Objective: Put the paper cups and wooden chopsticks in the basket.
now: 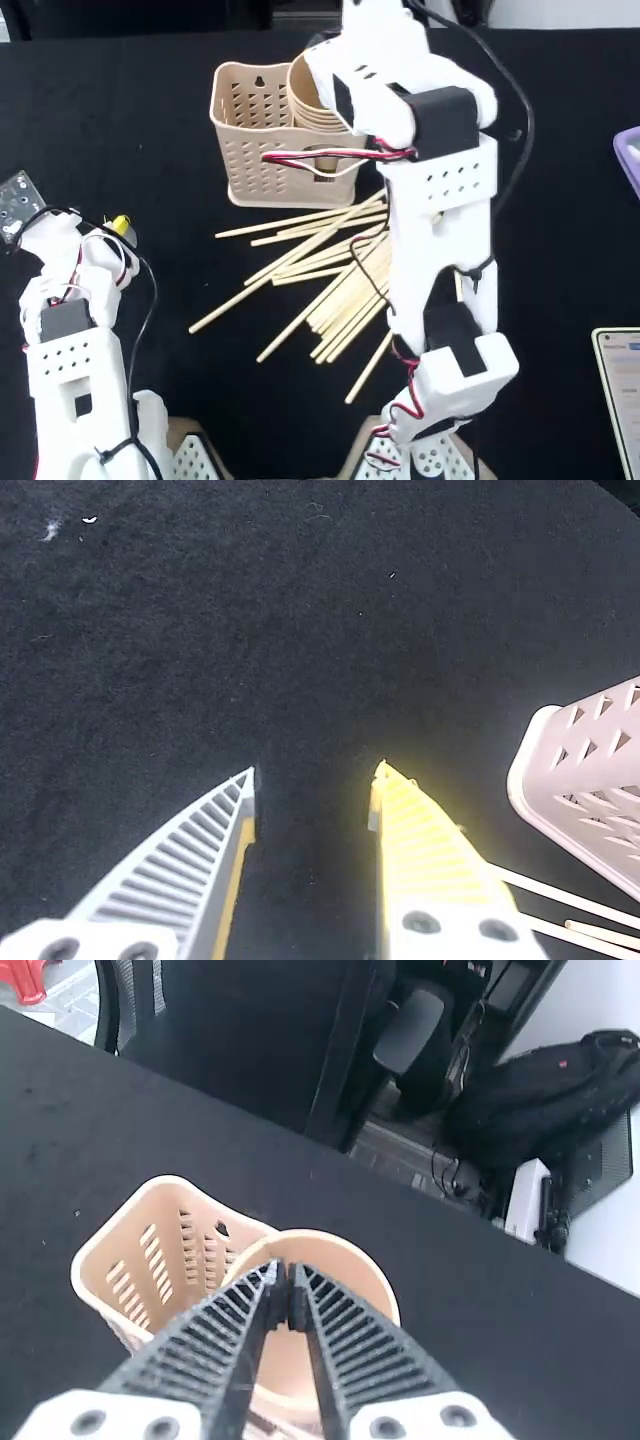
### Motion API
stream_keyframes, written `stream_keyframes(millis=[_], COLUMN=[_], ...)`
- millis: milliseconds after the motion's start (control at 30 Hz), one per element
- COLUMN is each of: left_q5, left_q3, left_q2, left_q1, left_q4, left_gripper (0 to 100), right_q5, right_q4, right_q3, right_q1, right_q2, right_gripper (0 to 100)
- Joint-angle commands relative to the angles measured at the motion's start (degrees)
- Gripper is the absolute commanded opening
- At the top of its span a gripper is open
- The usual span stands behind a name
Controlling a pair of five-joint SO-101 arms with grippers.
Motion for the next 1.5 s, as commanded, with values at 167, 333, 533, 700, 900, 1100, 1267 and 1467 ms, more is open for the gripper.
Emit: stream_keyframes(millis=[167,333,533,700,900,1100,1267,1467], left_q5=[0.0,0.0,0.0,0.0,0.0,0.0,0.0,0.0], left_q3=[-0.5,-0.5,-0.5,-0.5,-0.5,-0.5,-0.5,-0.5], left_q2=[-1.1,-1.1,-1.1,-1.1,-1.1,-1.1,-1.1,-1.1], left_q1=[0.4,0.4,0.4,0.4,0.4,0.4,0.4,0.4], left_q4=[-0.9,-0.9,-0.9,-0.9,-0.9,-0.9,-0.9,-0.9], left_gripper=[19,19,19,19,19,19,19,19], right_q5=[-0.6,-0.3,-0.7,-0.7,-0.7,-0.7,-0.7,-0.7], right_q4=[-5.3,-17.8,-50.8,-82.4,-97.4,-97.6,-97.9,-97.6], right_q3=[13.2,35.1,69.8,90.8,99.5,100.8,100.6,100.1], right_q1=[-1.1,-0.7,-0.2,-0.1,-0.1,-0.1,-0.1,-0.3], right_q2=[-10.5,-21.7,-34.2,-37.7,-37.6,-35.5,-29.8,-28.3], right_gripper=[1.1,1.1,1.1,1.1,1.1,1.1,1.1,1.1])
